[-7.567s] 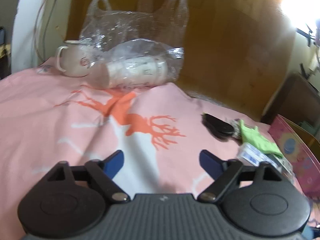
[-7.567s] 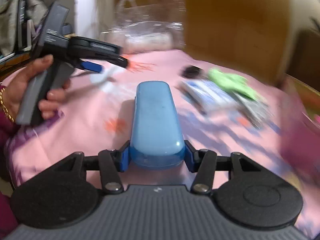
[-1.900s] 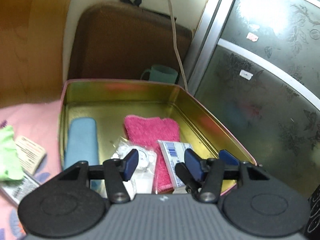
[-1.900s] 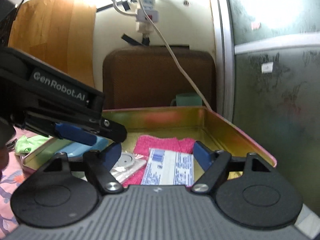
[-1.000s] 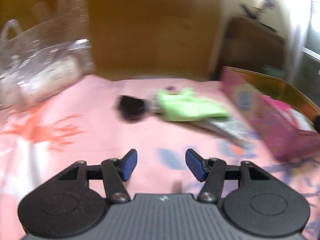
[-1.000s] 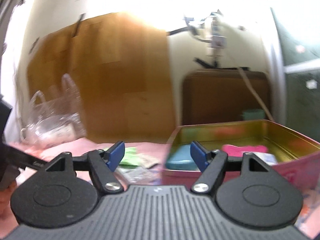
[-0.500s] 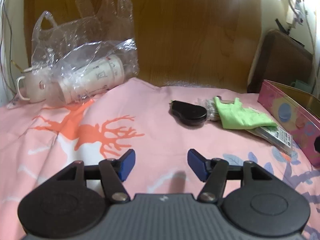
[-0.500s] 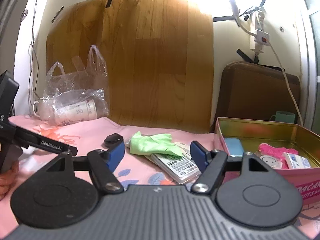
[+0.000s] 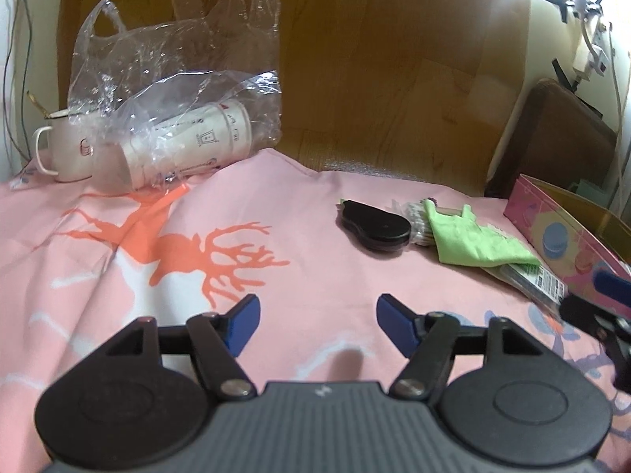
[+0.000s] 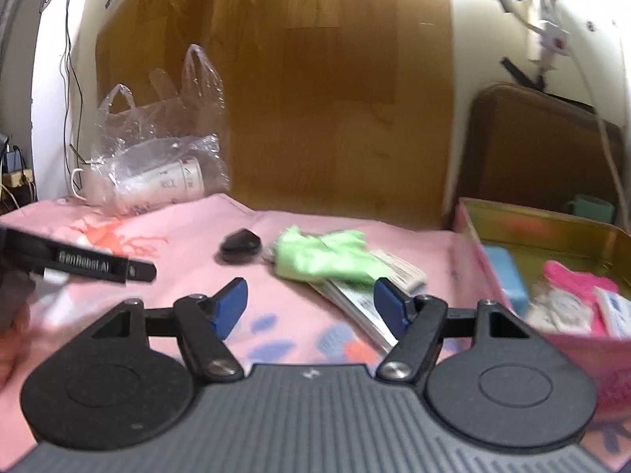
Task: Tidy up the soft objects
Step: 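Return the right tool toward the black round pouch, then grasp the black round pouch with the right tool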
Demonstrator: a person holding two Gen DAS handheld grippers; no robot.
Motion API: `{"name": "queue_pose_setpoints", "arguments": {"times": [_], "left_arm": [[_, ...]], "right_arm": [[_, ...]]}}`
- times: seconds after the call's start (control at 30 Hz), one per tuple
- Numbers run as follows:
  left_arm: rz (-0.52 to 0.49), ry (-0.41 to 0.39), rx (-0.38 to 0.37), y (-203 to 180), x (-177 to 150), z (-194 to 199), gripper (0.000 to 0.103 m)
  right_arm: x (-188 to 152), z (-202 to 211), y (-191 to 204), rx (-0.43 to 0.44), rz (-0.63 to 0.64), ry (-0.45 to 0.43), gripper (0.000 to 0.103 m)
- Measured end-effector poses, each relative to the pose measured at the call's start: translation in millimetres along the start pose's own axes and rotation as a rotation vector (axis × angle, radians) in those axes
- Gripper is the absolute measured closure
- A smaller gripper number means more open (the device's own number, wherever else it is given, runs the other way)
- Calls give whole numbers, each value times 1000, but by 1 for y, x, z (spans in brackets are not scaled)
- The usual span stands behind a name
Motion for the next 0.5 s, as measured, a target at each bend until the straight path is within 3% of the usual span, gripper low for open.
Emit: {"name": "queue_pose_setpoints", "arguments": {"times": [0.27,0.5], "left_arm": [[148,3,67,30,6,-5,36],[166,10,68,33,9,-10,36]], "right_arm": [[32,-96,10,130,28,106,32],[35,-169,20,134,30,305,33]]}}
Point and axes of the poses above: each gripper's, at about its wrist camera, not at the fingertips, and z roughly against the way its jaws point, y to its left, x to its top, the point moved 1 cm from there along -z, roughly the way its jaws point, and after that the axes turned 12 degrees about x, right-handed, at the moved point
